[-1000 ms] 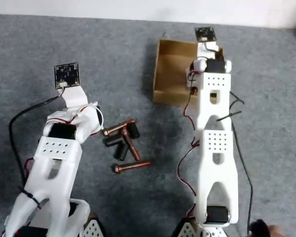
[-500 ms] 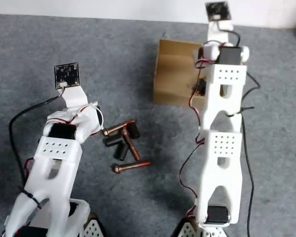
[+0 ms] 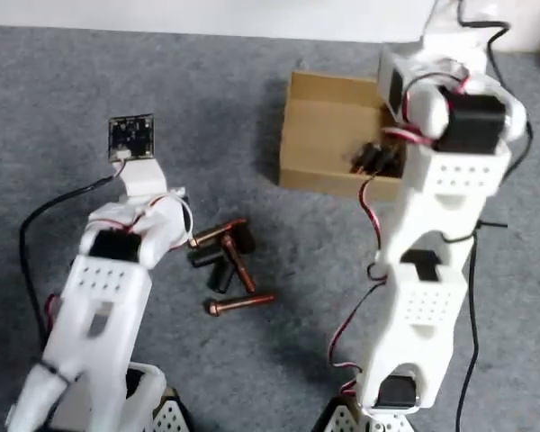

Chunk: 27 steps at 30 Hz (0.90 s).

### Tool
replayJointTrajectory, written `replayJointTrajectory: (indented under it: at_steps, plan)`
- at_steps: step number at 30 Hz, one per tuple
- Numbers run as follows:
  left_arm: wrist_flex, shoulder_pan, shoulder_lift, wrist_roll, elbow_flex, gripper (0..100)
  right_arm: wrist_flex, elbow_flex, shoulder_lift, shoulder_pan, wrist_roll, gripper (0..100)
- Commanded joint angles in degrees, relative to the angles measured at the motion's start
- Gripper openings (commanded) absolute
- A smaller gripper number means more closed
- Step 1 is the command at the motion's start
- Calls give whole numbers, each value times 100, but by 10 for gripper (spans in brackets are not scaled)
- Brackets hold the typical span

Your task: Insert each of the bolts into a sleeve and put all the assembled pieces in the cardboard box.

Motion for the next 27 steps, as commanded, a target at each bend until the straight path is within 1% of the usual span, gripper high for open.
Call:
replayJointTrajectory:
  at_steps: [1, 6, 9, 12, 16, 20, 23, 26, 27]
  plan:
    - [589, 251, -1349, -35, 136, 7, 127, -611, -884, -75, -44, 283]
    - [563, 523, -3653, -79, 1270, 11, 127, -409, -2026, -84, -44, 283]
    - [563, 673, -4848, -149, 1815, 11, 127, 664, -3037, -84, -44, 283]
    - [563, 936, -5701, -563, 2246, 11, 127, 2475, -4242, -92, -44, 283]
    - [563, 1182, -6343, -651, 2563, 10, 101, 4980, -6079, -224, -53, 283]
    - [563, 1174, -6422, -651, 2580, 7, -84, 7319, -7873, -690, -9, 283]
    - [563, 1156, -6422, -651, 2554, 7, -497, 9138, -9024, -725, 9, 283]
    - [651, 1156, -6413, -651, 2501, 7, -1051, 11046, -9965, -734, 422, 283]
    - [809, 1130, -6413, -651, 2510, 7, -1253, 11705, -10220, -734, 545, 283]
